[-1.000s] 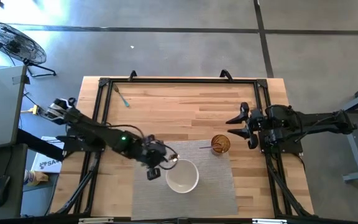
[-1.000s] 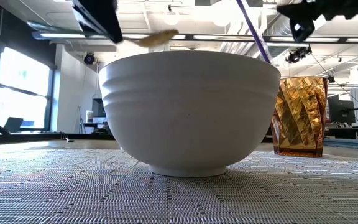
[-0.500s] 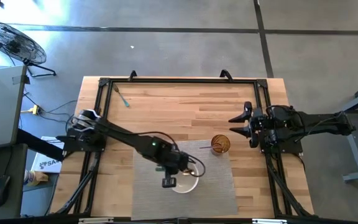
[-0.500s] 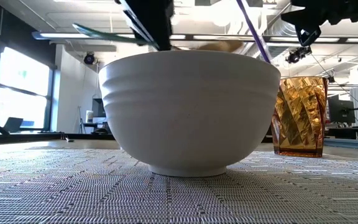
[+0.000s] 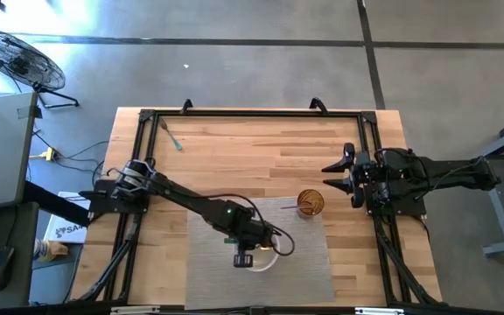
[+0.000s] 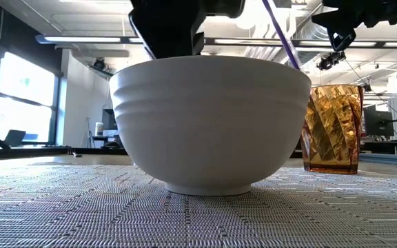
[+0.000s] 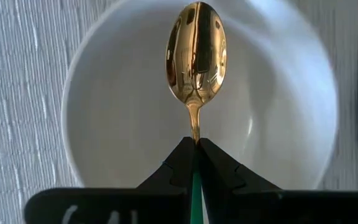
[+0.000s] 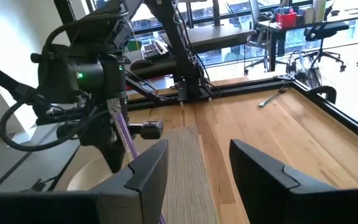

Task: Pick & Place Utensil
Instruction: Put the green spoon into the white bowl on the gray mat, then put the blue fork into the white bowl on the gray mat

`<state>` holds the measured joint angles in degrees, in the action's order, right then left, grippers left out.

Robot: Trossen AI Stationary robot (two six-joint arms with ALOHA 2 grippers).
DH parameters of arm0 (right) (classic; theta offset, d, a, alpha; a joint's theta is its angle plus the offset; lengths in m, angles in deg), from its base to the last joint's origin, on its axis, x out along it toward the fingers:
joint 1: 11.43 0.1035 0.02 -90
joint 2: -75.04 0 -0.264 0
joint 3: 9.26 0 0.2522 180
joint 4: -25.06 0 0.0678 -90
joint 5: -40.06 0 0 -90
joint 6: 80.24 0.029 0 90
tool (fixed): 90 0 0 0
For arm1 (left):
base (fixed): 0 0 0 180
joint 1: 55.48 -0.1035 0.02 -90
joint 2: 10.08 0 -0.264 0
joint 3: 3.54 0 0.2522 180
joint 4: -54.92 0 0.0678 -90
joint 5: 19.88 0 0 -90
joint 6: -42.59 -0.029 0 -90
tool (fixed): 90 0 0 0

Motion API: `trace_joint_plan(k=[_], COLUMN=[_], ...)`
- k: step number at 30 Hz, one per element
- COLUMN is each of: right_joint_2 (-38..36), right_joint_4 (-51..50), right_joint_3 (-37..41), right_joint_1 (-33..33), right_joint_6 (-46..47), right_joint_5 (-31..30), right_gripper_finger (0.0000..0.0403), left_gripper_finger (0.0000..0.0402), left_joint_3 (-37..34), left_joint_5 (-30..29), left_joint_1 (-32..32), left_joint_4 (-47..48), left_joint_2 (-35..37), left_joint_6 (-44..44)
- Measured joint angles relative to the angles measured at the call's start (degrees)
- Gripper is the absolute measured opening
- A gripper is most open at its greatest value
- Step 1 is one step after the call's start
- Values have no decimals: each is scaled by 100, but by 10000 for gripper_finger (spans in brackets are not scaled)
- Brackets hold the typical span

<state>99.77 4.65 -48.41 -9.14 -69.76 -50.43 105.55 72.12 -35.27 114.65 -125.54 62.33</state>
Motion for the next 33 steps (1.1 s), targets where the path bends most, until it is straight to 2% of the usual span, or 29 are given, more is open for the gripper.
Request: trace_joint_plan(k=[7, 20, 30, 33], right_joint_2=[0, 0, 0, 0], right_joint_4=[0, 5, 5, 1], right_joint_3=[0, 0, 0, 0], right_joint_1=[0, 1, 1, -1], right_joint_6=[0, 0, 0, 0], right_joint_5=[0, 2, 3, 8], right_gripper_finger=[165, 165, 165, 165], left_gripper_finger=[15, 23, 128, 146], left_joint_3=[4, -5, -5, -5], left_joint_5=[-6, 55, -13, -399], left_joint_1=[4, 4, 4, 4], left_joint_4=[-421, -229, -275, -129], left_joint_2=[-196, -210, -201, -38], left_joint_6=[0, 1, -152, -155])
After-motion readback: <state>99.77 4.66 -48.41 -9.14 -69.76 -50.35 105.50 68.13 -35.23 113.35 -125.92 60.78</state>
